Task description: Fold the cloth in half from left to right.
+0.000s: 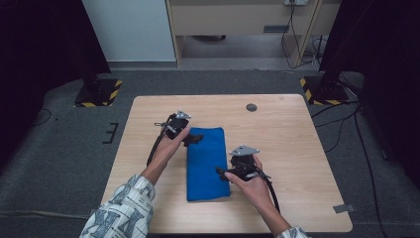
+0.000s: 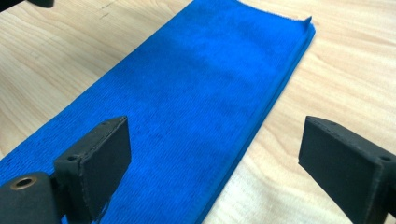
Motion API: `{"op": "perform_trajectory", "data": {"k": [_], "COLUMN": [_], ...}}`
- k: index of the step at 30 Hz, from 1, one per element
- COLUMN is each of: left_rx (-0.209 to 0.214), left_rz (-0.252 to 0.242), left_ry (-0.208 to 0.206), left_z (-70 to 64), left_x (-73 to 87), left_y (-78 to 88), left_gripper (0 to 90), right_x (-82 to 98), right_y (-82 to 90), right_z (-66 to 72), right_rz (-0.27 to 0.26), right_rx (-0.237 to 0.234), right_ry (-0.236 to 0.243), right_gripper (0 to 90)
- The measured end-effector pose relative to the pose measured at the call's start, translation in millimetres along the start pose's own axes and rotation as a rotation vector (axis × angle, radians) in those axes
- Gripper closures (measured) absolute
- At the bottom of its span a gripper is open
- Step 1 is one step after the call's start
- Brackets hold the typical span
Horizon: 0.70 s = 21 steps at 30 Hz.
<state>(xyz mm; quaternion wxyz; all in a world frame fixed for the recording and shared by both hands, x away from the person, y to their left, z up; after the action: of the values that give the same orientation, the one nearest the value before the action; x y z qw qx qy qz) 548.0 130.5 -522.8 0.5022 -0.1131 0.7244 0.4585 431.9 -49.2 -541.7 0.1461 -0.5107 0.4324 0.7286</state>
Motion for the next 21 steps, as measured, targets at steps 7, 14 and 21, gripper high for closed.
{"op": "perform_trajectory", "data": {"k": [7, 14, 21], "left_rx": [0.002, -0.003, -0.014], "left_rz": [-0.015, -0.022, -0.034], "left_ry": [0.003, 0.009, 0.015], "left_z": [2.2, 6.3, 10.8], "left_x": [2.2, 3.3, 5.7], "left_y": [11.3, 21.6, 27.9], "left_gripper": [6.3, 6.3, 6.6], "right_x": [-12.9, -23.3, -32.8], "right_y": [-7.2, -12.5, -18.7], "right_z": [-4.1, -8.8, -16.8], "right_rz": [0.005, 0.004, 0.011], "right_rx": [-0.012, -0.002, 0.008], "right_ry": [-0.015, -0.013, -0.003], "right_gripper": [7.4, 8.9, 13.7]}}
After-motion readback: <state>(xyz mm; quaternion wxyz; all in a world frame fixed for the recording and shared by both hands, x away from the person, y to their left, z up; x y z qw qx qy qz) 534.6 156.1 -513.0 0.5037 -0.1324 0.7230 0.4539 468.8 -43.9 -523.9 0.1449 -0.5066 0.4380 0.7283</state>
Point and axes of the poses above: each handheld gripper's, and its own axes: y roughly backward along the jaws, x roughly out of its underside, z roughly to its left, the point moved 7 cm from there along -y, roughly forward along the jaws, and after that the axes turned 9 degrees about -z, right-handed, at the moved point
